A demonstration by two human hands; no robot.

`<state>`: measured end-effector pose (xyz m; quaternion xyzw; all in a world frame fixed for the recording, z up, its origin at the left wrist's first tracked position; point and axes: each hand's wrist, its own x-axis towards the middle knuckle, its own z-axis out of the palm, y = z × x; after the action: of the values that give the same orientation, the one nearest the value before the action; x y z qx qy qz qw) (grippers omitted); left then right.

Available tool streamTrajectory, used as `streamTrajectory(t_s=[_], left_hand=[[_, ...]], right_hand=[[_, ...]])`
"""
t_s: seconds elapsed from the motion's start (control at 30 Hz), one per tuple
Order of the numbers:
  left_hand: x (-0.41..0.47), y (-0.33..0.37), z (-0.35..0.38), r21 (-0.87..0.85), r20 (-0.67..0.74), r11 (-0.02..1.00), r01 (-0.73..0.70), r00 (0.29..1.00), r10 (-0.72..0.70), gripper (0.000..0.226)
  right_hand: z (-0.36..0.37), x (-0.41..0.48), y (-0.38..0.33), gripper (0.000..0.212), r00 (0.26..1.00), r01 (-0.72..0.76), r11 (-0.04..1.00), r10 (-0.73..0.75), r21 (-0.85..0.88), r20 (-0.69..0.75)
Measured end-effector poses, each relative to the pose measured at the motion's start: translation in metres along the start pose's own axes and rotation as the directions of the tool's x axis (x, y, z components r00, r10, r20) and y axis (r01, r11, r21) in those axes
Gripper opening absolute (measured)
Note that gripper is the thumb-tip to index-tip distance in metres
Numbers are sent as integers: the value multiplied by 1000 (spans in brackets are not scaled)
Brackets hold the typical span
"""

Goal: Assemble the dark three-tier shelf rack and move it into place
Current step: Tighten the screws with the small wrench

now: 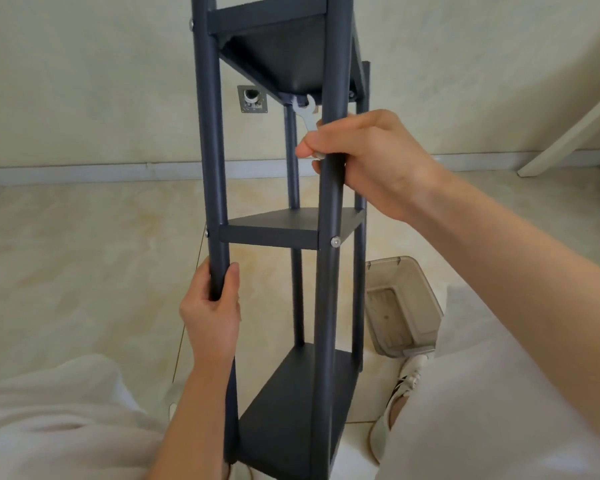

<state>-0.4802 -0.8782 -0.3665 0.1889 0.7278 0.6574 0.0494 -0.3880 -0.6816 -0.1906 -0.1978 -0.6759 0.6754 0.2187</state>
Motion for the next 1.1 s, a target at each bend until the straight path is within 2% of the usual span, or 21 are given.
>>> streamTrajectory(t_s=[0.17, 0.27, 0.37, 0.4, 0.47, 0.53, 0.63, 0.73, 0.8, 0.87, 0.93, 1.0, 1.1], left_hand=[[3, -3, -1, 101, 38, 995, -26, 999, 23, 52], [4, -3, 1, 252, 66, 968, -18, 998, 1, 42], [-2, 13, 3, 448, 76, 879, -162, 987, 143, 70], [-6, 19, 4, 461, 64, 860, -218, 975, 213, 73], [-18, 31, 8, 377, 48, 883, -281, 958, 284, 65], [-34, 43, 16, 231, 94, 929, -288, 957, 273, 48], [-56, 53, 25, 109, 195, 970, -217, 962, 193, 45], [-60, 48, 25, 59, 259, 997, -59, 965, 42, 40], [-58, 41, 22, 58, 351, 998, 12, 936, -31, 34], [-54, 36, 21, 87, 378, 996, 9, 925, -41, 34], [-50, 33, 22, 144, 354, 989, -24, 935, -28, 40], [-45, 31, 24, 197, 318, 980, -39, 948, -26, 46], [-41, 29, 29, 215, 272, 976, -24, 962, -36, 44]], right_hand=[[0, -2, 2, 12, 1000, 10, 1000, -10, -7, -1], [5, -2, 3, 10, 999, -6, 1000, 7, 14, -40], [6, 0, 2, 16, 998, -30, 991, 37, 134, -49], [6, 1, 1, 16, 998, -29, 989, 36, 143, -46], [9, 1, 0, 14, 999, -26, 990, 32, 137, -39], [14, 1, 0, 16, 999, -27, 990, 33, 138, -41], [19, 3, -3, 19, 998, -25, 991, 32, 131, -51], [18, 7, -3, 18, 998, -33, 986, 42, 162, -55], [17, 9, -3, 11, 998, -29, 984, 38, 178, -45], [18, 11, -4, 7, 998, -27, 984, 36, 178, -46], [20, 12, -6, 15, 998, -31, 985, 40, 170, -50], [22, 12, -11, 15, 999, -25, 986, 31, 162, -39], [24, 15, -16, 19, 998, -14, 988, 22, 151, -51]])
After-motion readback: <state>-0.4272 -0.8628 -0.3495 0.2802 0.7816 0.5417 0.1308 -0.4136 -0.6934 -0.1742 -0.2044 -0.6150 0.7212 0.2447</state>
